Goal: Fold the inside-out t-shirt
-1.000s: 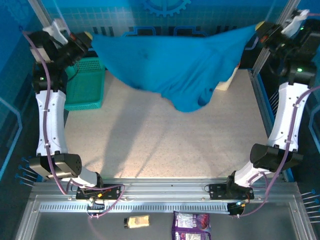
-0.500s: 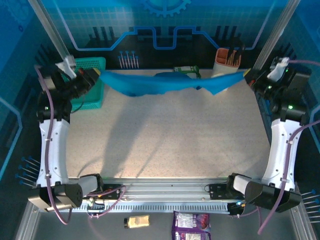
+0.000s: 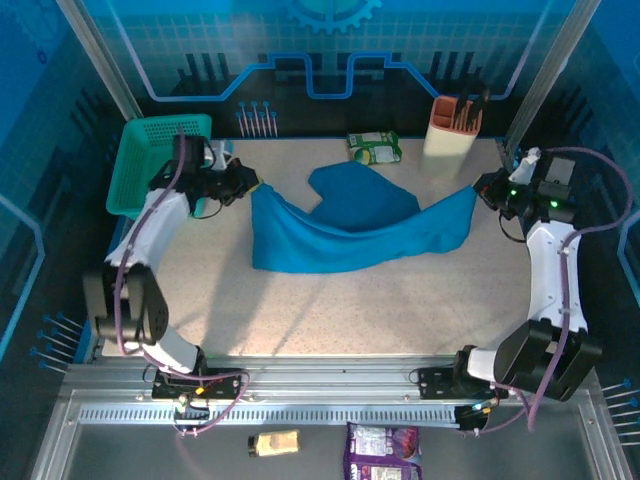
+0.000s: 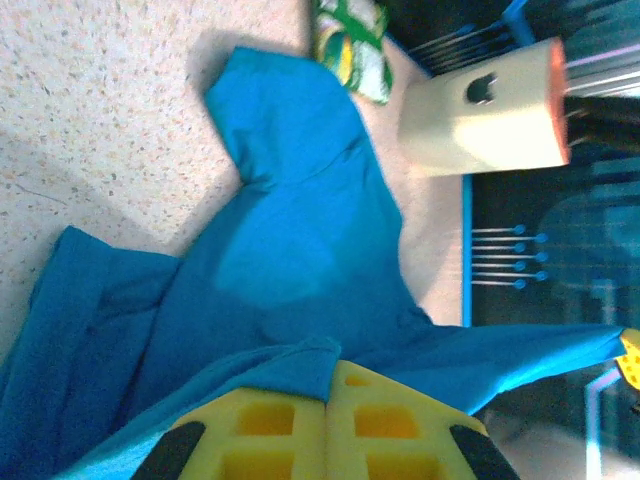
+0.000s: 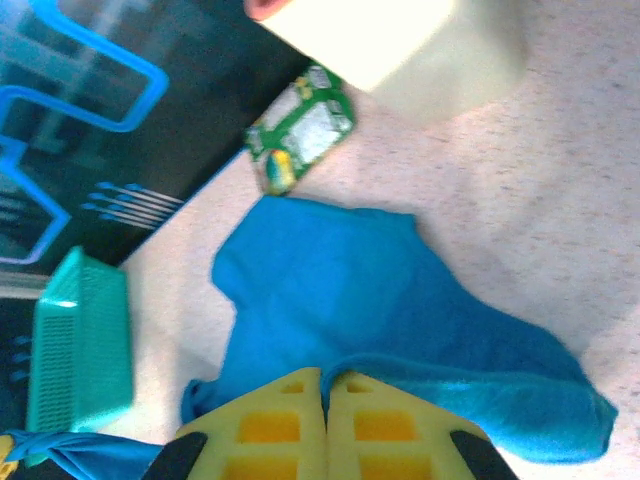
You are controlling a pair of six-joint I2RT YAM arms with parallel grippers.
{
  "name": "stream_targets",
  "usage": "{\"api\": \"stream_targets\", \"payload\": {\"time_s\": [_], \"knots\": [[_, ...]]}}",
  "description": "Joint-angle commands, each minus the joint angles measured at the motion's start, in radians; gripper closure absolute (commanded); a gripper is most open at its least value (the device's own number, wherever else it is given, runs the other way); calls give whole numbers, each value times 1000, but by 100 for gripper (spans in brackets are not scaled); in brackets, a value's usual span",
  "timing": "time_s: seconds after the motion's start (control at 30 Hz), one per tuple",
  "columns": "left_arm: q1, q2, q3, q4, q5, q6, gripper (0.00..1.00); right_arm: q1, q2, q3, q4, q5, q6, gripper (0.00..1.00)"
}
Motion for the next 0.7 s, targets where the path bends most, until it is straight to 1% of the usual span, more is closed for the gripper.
{"api": "stream_targets", "payload": {"time_s": [0.0,0.07,0.17,0.2,0.23,0.27,0.3,0.33,0.43,0.53,0.67], "knots": [[-19,101,70,-14,19,72,100,-23,42,-53,60,108,-38,100],[-20,189,120,-20,17,83,100,-26,69,-75,84,142,-42,100],[-20,292,188,-10,20,91,97,-27,124,-89,113,145,-48,100],[-20,310,204,-5,20,90,94,-27,146,-88,115,140,-51,100],[-20,320,217,4,19,91,86,-29,167,-86,115,134,-54,100],[-18,321,228,-3,8,101,75,-30,183,-87,116,132,-57,100],[-17,317,237,-22,-12,113,68,-30,193,-92,120,133,-58,100],[-14,302,238,-42,-38,128,66,-31,199,-100,128,134,-58,100],[18,239,163,-48,-70,139,62,-32,210,-113,135,136,-59,100],[57,181,41,-29,-62,144,60,-32,213,-114,129,138,-71,100],[63,153,-102,-14,-40,179,57,-35,216,-117,123,131,-77,100]]}}
